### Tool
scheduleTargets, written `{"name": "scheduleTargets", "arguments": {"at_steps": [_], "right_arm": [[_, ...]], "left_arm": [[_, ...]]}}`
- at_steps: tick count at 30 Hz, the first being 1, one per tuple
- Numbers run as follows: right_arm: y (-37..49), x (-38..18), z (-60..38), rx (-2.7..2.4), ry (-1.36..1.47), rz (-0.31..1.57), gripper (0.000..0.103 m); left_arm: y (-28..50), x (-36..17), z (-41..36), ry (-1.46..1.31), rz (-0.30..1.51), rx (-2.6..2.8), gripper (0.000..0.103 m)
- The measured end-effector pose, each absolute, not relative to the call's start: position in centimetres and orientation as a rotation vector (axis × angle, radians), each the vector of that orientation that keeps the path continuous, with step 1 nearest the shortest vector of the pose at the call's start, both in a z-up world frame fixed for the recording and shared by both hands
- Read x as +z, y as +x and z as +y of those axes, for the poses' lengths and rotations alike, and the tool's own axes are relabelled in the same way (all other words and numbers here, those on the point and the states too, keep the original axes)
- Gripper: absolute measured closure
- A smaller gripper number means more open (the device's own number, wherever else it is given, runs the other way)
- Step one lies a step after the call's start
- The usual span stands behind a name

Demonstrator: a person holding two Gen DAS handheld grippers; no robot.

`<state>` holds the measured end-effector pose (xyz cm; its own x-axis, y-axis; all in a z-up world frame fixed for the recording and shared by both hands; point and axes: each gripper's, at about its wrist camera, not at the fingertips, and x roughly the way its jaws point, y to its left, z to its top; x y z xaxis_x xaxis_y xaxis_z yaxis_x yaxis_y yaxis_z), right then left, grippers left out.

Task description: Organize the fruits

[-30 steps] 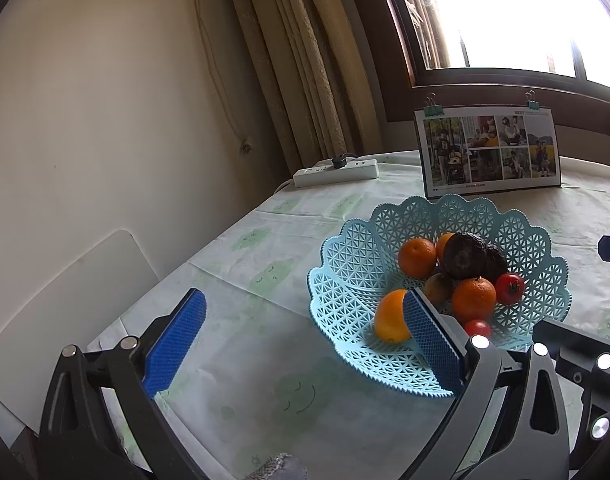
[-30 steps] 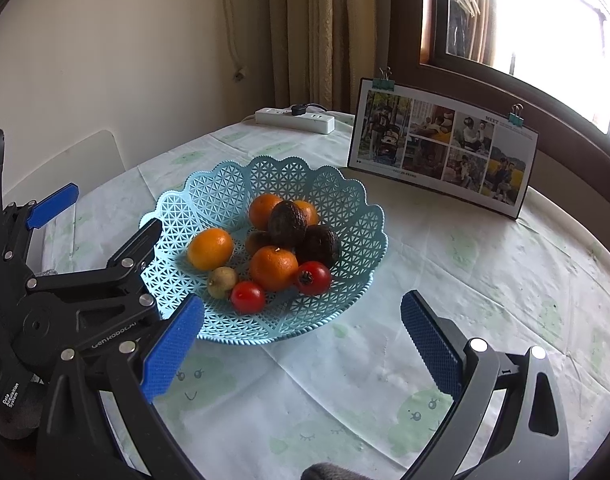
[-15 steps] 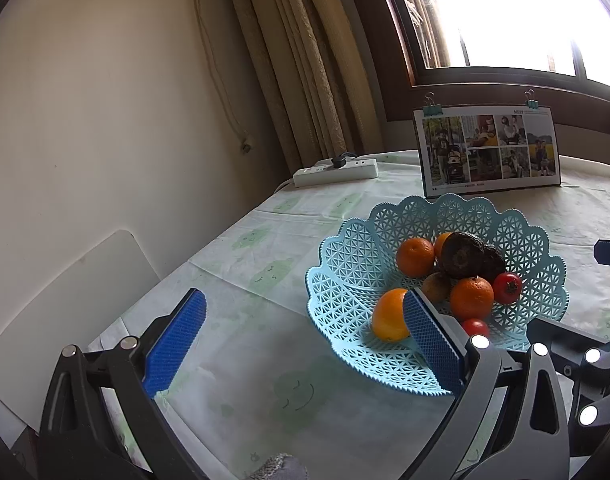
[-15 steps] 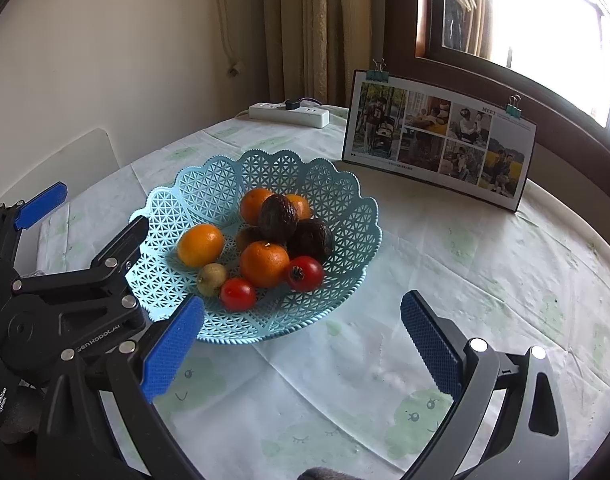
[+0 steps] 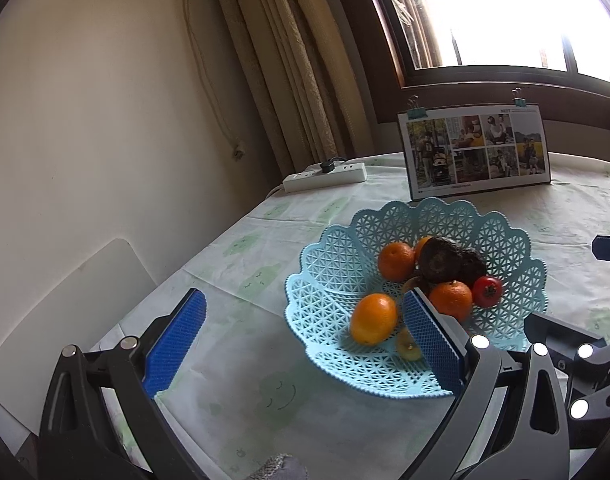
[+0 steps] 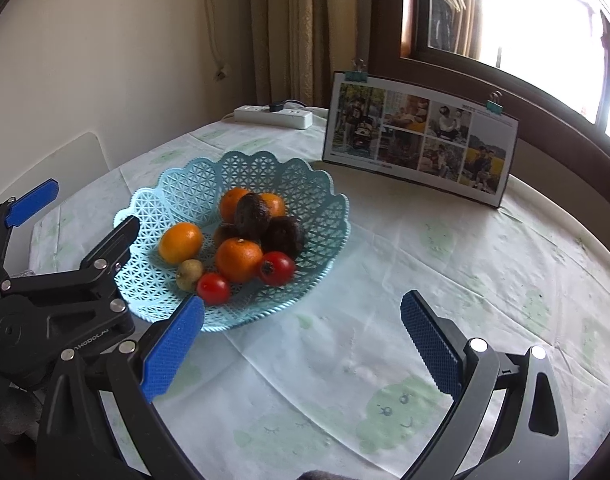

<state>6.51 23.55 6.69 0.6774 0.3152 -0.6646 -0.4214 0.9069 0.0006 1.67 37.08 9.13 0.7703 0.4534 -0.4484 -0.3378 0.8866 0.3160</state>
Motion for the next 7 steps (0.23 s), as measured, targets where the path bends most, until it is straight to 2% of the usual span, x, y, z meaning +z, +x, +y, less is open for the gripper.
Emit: {"name": "scheduleTargets", "arguments": {"at_steps": [7], "right_arm": [[6.9,6.1,19.0,0.303,-0.141,0.767,0.005]], "left_arm": [[2.2,9.3,33.5,0.225,0.558,0.336,0.003]]}}
